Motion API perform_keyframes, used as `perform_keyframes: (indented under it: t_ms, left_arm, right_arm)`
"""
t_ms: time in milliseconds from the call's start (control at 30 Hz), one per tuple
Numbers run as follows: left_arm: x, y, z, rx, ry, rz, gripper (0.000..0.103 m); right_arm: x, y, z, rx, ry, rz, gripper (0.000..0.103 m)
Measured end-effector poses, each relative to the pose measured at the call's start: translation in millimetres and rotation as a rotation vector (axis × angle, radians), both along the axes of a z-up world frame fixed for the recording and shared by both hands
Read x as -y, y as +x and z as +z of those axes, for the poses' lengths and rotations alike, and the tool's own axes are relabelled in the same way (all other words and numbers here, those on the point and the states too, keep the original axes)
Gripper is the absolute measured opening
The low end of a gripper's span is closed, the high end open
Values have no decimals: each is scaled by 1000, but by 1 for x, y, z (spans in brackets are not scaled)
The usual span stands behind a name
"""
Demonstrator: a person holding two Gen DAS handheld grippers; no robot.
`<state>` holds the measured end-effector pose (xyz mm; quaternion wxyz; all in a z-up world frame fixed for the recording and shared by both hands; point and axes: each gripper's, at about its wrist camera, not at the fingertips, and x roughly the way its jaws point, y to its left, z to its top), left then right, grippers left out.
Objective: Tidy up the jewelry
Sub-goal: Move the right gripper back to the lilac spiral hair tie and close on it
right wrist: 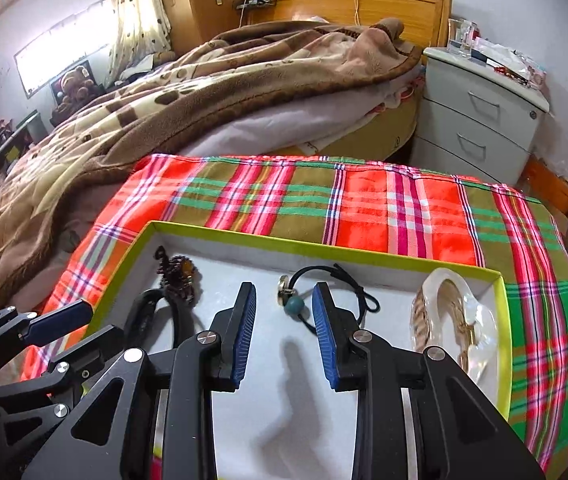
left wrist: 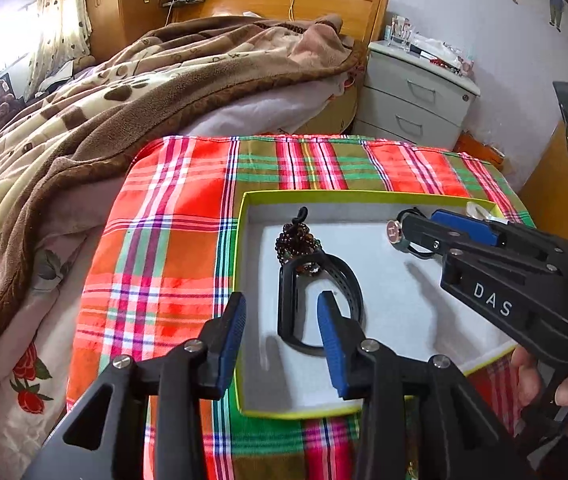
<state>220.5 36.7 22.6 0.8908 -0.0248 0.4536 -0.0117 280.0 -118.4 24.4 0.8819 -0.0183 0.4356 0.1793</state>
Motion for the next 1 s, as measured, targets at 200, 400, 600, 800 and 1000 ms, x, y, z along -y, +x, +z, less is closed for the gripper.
perform_keyframes:
  t_ms: [200,400,600,800,1000]
  left_arm:
    - [-4,-17,11,24,5,15,39]
    - [-11,-43,23,57,-38,23,39]
    - [-14,-71,21,53,-95,15,39]
    - [-12,-91,13,39,-132,-3,39]
    - [-11,-108,3,17,-179,-26,39]
  right_arm:
    - [6,-24,13,32,24,-2,31]
    - [20,-54,24,59,57,-11,31]
    - [36,-85,21,56,84,-20,48]
    - [53,-112,14,52,93,-41,48]
    - [70,-141,2,46,98,-36,48]
